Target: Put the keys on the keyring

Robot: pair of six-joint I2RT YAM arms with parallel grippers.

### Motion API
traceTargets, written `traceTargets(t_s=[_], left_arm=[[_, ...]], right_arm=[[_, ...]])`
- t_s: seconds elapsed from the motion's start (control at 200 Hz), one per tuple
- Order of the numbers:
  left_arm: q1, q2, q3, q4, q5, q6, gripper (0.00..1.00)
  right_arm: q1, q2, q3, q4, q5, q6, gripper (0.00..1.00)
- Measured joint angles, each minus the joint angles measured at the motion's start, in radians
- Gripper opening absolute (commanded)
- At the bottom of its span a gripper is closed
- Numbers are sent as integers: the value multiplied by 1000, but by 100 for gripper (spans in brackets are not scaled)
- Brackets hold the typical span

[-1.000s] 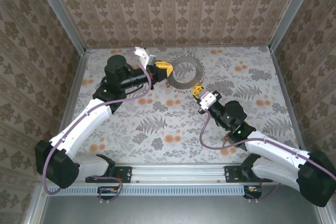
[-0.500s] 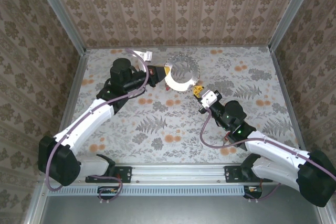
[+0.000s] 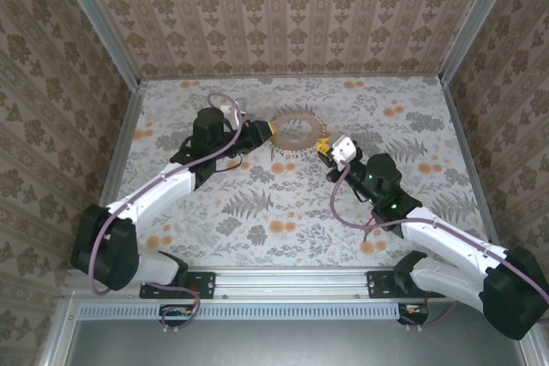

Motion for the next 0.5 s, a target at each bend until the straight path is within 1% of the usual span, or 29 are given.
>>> traceTargets(t_s=[0.035, 0.13, 0.34, 0.5], left_arm=[[-4, 5, -10, 1, -3, -8, 30], [-18, 21, -35, 2, -14, -26, 32], [-33, 42, -92, 13, -47, -48, 42], [-35, 61, -132, 46, -55, -51, 50]], right_arm=[[-12, 5, 8, -16, -19, 7, 0], [-41, 23, 19, -44, -60, 27, 0], [-91, 89, 29, -92, -145, 58, 0], [-122, 146, 45, -141, -183, 67, 0]])
